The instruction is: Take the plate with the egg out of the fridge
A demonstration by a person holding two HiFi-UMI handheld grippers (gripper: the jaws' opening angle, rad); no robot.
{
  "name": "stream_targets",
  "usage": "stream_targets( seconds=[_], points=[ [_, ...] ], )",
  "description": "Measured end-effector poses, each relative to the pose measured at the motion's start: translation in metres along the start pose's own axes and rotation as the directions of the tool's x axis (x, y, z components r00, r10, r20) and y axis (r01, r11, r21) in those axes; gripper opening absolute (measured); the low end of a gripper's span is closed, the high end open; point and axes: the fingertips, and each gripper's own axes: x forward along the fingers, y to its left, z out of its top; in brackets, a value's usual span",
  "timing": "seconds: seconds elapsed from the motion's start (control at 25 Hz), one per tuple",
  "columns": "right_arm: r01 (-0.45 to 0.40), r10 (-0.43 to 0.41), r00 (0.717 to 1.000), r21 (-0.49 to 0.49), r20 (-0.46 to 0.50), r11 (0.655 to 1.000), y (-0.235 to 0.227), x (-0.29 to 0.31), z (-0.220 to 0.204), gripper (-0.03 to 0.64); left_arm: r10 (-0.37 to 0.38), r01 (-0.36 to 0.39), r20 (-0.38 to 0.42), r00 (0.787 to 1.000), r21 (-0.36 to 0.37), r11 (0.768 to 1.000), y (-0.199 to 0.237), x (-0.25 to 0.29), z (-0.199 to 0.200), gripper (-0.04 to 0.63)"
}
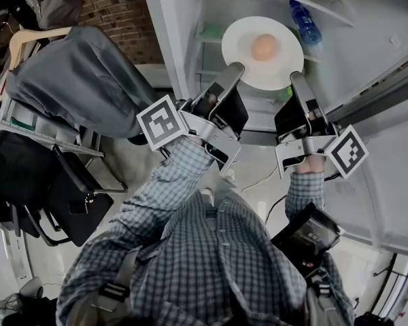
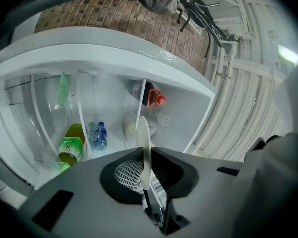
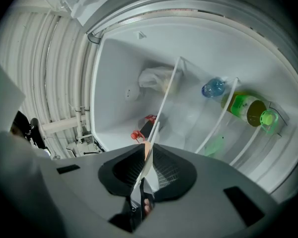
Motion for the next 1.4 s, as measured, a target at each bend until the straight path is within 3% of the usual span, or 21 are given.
stream_targets(
  seconds=[0.4,0.92,1.4],
  points=[
    [0.01,-0.01,1.0,-0.039,-0.013,0.999,0.0,-0.038,-0.031,0.055,-0.016,0.017,-0.038,0.999,0.02,1.0,0.001,-0.038,-0.026,0.057],
    [-0.051,0.049,0.997,-0.026,-0.064,0.998,-0.007,-0.079,-0.062,0.057,-0.008,0.008,0.003,1.0,0.047,0.999,0.008,-0.085,-0.06,0.057],
    [-0.04,0.041,0.989,0.011,-0.142,0.999,-0.008,-0.142,-0.09,0.055,0.024,-0.026,0.04,0.999,0.065,0.998,0.006,-0.136,-0.113,0.057]
  ],
)
